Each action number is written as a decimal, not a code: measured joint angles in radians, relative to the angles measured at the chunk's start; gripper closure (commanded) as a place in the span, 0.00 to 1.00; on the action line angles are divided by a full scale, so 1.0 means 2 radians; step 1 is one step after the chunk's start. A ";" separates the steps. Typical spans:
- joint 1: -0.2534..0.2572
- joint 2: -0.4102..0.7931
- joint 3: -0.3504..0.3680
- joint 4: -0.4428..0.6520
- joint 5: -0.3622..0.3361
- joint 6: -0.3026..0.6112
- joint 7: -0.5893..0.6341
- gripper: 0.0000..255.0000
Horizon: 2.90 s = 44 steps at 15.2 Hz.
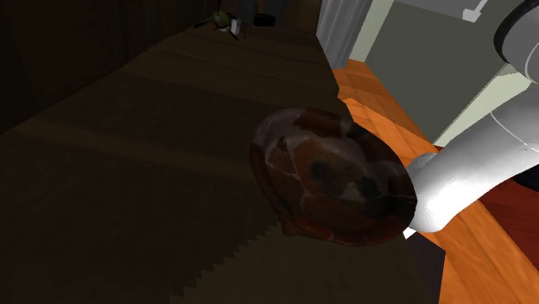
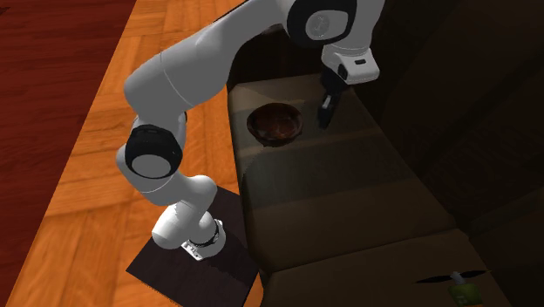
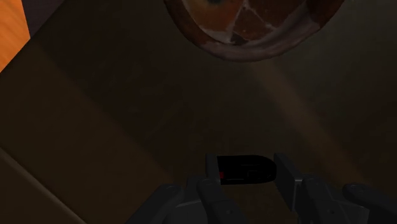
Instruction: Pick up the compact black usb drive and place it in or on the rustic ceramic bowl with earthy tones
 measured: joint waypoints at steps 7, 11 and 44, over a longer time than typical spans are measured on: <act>0.014 -0.081 -0.015 -0.051 0.047 -0.016 0.010 1.00; 0.030 -0.135 -0.021 -0.078 0.078 -0.034 0.028 1.00; 0.058 -0.225 -0.031 -0.200 0.116 0.006 0.027 0.00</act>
